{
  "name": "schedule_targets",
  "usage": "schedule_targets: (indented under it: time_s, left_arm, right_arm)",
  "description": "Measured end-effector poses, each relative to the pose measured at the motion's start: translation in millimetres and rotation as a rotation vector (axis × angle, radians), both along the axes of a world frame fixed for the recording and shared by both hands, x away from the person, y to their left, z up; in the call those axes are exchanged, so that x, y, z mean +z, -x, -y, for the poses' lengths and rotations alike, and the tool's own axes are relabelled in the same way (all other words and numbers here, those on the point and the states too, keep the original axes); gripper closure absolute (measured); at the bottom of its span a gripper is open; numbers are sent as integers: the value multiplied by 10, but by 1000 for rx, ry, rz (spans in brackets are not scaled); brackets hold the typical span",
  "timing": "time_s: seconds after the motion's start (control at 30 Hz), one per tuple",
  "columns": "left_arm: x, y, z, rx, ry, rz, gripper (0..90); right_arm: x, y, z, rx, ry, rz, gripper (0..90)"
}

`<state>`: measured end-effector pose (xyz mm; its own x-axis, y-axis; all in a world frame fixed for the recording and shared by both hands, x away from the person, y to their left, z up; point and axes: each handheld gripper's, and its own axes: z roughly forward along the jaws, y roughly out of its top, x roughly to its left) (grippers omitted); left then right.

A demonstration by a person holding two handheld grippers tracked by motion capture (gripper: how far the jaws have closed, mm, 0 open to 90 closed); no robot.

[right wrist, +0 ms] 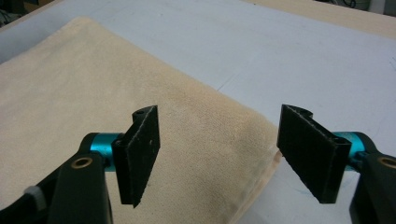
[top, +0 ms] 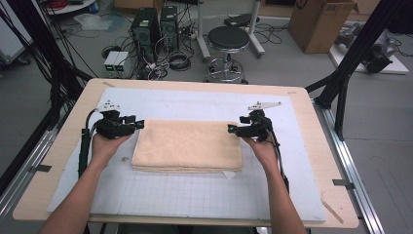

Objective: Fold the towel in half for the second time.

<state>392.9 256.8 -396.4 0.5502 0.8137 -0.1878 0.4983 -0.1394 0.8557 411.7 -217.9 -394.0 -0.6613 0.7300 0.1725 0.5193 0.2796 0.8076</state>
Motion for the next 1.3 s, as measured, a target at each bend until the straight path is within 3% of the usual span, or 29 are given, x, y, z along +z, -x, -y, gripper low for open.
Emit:
schedule_targets:
  time_s: [0.33,0.63,0.8,0.97,1.3]
  left_arm:
    - [58,75,37,-35,4,17,448]
    - [57,194,45,-60,-24,30,400]
    - [47,362,47,-77,-39,60,377]
    - [13,486,32,-93,-52,56,345]
    - [-72,751,67,-108,-73,113,336]
  right_arm:
    - [5,62,70,-22,-8,-1,244]
    - [20,163,96,-27,-27,20,182]
    - [52,245,72,16,-23,6,151]
    - [71,347,36,21,-20,48,145]
    - [-86,575,71,26,-30,63,127]
